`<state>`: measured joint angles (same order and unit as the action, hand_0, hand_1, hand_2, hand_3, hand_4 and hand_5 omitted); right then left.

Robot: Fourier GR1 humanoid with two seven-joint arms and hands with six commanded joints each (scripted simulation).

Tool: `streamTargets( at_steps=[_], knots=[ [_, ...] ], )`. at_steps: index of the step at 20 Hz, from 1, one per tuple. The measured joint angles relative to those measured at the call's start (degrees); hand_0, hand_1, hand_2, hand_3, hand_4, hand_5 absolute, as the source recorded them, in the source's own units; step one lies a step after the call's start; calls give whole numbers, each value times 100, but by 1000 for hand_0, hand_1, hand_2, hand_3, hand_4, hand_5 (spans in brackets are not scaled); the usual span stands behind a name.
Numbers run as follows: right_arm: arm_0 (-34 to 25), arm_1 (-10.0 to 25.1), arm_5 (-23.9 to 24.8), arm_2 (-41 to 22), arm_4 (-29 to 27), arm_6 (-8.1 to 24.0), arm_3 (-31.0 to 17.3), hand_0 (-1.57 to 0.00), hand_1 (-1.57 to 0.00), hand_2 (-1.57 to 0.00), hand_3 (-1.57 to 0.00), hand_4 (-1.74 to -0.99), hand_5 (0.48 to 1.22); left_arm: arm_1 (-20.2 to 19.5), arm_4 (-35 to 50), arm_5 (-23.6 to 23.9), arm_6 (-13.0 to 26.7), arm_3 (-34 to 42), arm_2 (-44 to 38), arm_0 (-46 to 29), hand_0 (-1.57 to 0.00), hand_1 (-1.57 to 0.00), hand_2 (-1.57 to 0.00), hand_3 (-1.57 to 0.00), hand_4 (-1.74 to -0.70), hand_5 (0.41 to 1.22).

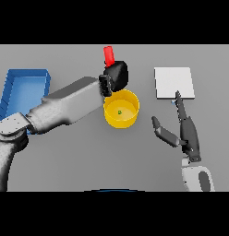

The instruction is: Pick up the red beaker and tilt it to pour out 1 green nut into yellow bowl. Pick up the yellow bowl and place it on the metallic measuring scale.

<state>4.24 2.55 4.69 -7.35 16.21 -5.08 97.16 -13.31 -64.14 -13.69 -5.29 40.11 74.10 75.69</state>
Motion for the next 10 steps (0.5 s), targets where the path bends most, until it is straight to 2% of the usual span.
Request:
streamTargets(
  at_steps=[2,5,10],
  knots=[
    [31,-13,18,-22,37,-5,18,1,1,1,1,-1160,635,126,-72,-24,93,-80,176,121,-1571,-1571,-1571,-1571,-1727,1221],
    [-12,-52,26,-14,7,77,12,1,1,1,1,-1151,634,228,-141,-14,9,-141,457,298,-1571,-1571,-1571,-1571,-1720,1221],
    [31,-10,-39,53,-141,-60,58,1,1,1,1,-1147,642,99,-49,67,-257,-338,607,874,-1571,-1571,-1571,-1571,-1721,1221]
  ],
)
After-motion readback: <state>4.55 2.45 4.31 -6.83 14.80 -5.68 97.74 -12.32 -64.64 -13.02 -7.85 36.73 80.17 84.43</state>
